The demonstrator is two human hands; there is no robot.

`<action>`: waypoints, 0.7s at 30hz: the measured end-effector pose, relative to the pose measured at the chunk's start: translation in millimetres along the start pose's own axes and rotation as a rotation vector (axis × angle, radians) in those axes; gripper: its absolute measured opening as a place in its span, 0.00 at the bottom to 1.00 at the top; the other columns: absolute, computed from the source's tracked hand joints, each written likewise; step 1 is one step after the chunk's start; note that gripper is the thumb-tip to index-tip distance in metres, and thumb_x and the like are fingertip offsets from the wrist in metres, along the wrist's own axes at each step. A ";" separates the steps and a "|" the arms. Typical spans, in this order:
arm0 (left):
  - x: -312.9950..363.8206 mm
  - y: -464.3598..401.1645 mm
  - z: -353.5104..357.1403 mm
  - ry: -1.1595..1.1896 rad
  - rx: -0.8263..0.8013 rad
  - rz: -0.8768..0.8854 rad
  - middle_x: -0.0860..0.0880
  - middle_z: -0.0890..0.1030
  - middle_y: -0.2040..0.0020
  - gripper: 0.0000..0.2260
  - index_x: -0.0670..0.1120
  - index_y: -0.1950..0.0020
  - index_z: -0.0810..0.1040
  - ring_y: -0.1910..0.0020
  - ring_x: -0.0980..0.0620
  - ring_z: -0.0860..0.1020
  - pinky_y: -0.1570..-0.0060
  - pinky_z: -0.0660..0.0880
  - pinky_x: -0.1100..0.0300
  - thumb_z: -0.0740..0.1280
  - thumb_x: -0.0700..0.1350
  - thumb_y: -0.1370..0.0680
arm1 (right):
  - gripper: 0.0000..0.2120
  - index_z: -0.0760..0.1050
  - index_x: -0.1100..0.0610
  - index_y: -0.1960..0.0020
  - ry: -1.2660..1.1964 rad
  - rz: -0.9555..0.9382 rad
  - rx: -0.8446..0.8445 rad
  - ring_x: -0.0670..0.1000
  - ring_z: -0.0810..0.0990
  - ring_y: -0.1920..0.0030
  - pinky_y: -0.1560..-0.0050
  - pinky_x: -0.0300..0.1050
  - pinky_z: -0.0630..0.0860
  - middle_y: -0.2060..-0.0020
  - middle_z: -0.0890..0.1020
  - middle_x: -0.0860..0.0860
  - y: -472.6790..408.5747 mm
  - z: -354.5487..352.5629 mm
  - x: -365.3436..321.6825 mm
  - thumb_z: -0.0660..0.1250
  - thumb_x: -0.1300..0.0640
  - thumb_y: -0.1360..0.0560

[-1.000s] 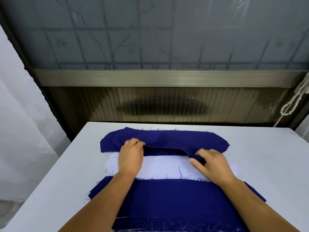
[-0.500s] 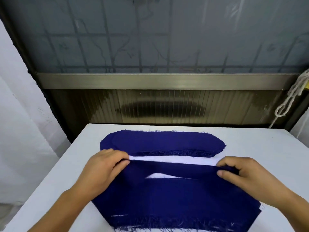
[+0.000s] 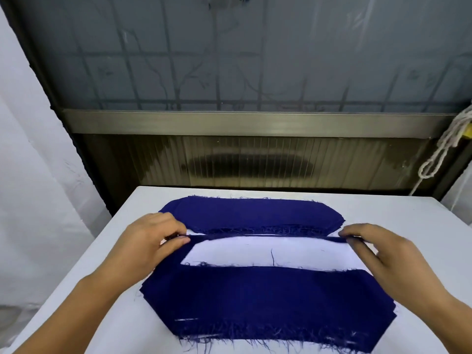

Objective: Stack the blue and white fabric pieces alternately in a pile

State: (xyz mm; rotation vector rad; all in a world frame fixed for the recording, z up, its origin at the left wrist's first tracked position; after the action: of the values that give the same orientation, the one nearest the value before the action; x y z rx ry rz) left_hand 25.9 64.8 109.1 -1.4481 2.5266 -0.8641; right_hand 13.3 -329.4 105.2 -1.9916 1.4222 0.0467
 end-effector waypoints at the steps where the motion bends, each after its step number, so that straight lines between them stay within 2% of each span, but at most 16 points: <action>1: 5.5 6.5 -2.0 -0.056 0.044 0.069 0.62 0.76 0.56 0.05 0.55 0.55 0.78 0.57 0.61 0.74 0.56 0.69 0.67 0.64 0.52 0.22 | 0.11 0.81 0.50 0.46 0.059 -0.103 0.036 0.39 0.77 0.45 0.43 0.30 0.70 0.47 0.82 0.39 8.8 -0.8 -3.3 0.59 0.55 0.19; 3: 11.3 28.4 7.5 -0.097 0.054 0.160 0.58 0.78 0.50 0.08 0.51 0.53 0.79 0.53 0.60 0.74 0.50 0.69 0.65 0.62 0.52 0.22 | 0.17 0.83 0.57 0.46 0.132 -0.271 0.060 0.44 0.77 0.40 0.38 0.37 0.71 0.43 0.82 0.46 33.8 9.5 -6.2 0.55 0.53 0.19; 6: 17.4 67.5 40.1 -0.051 -0.006 0.183 0.56 0.80 0.44 0.10 0.51 0.54 0.81 0.47 0.59 0.75 0.41 0.67 0.67 0.62 0.52 0.21 | 0.18 0.84 0.59 0.51 0.110 -0.312 0.059 0.48 0.78 0.40 0.46 0.50 0.76 0.42 0.81 0.49 75.0 38.3 3.7 0.56 0.56 0.20; 10: 21.1 95.8 70.3 0.046 -0.039 0.085 0.57 0.80 0.42 0.21 0.52 0.57 0.82 0.44 0.62 0.75 0.39 0.66 0.72 0.53 0.55 0.17 | 0.24 0.84 0.54 0.46 0.112 -0.281 -0.070 0.44 0.76 0.37 0.43 0.46 0.74 0.39 0.80 0.44 107.0 61.9 8.6 0.49 0.50 0.16; 13: 19.6 97.9 70.3 0.103 -0.045 0.001 0.61 0.78 0.40 0.20 0.54 0.55 0.79 0.45 0.65 0.76 0.42 0.68 0.74 0.50 0.58 0.17 | 0.24 0.84 0.55 0.46 0.116 -0.260 -0.065 0.44 0.77 0.38 0.44 0.46 0.74 0.39 0.80 0.44 107.4 59.9 7.3 0.48 0.51 0.16; 21: 33.0 97.4 69.5 0.006 0.037 0.132 0.56 0.83 0.47 0.25 0.49 0.60 0.83 0.51 0.61 0.81 0.49 0.75 0.67 0.50 0.53 0.16 | 0.17 0.84 0.57 0.46 0.148 -0.262 -0.056 0.45 0.78 0.38 0.43 0.46 0.74 0.39 0.80 0.46 112.3 64.5 17.0 0.57 0.59 0.23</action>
State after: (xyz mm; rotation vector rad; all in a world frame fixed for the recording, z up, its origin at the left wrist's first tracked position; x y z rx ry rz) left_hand -41.3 45.9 6.4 -1.2535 2.5617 -0.8895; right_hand -52.9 -327.9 -7.4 -2.2516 1.2475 -0.1821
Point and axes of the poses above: each hand's wrist, its own y-axis away from the middle knuckle, its own z-axis out of the palm, x = y × z, the point moved 6 cm from there along -y, towards the middle knuckle
